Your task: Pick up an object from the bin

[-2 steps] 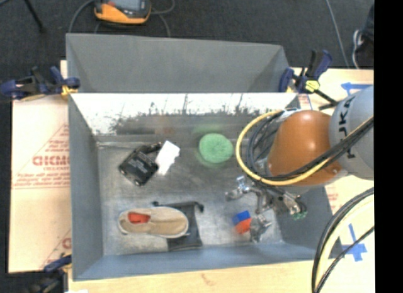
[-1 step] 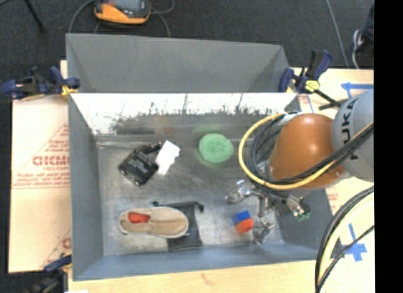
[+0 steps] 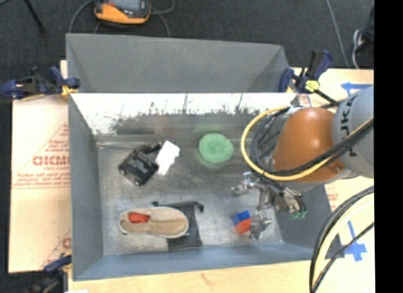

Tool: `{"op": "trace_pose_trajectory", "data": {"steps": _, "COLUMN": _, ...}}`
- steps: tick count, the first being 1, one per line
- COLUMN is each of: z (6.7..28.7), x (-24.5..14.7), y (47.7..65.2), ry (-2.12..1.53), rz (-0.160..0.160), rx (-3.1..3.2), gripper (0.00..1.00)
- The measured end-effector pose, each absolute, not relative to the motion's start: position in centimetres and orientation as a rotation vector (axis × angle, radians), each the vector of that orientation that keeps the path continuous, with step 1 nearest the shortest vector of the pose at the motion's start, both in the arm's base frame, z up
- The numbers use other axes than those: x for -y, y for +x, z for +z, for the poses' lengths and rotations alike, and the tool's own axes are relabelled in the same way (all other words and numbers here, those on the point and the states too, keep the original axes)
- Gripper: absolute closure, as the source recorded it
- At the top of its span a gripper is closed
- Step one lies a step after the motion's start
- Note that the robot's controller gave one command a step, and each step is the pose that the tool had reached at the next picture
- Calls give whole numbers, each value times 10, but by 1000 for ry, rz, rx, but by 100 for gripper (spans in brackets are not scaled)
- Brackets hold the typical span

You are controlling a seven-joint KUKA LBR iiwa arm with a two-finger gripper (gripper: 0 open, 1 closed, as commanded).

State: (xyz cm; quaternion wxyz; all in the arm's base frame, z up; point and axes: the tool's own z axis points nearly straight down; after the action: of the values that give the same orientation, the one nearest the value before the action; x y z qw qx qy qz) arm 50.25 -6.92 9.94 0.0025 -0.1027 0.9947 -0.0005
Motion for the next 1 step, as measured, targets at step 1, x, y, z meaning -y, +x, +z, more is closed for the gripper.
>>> {"op": "trace_pose_trajectory", "data": {"steps": 1, "z": 76, "x": 69, "y": 508, "ry": -862, "rz": -2, "rx": -3019, "gripper": 0}}
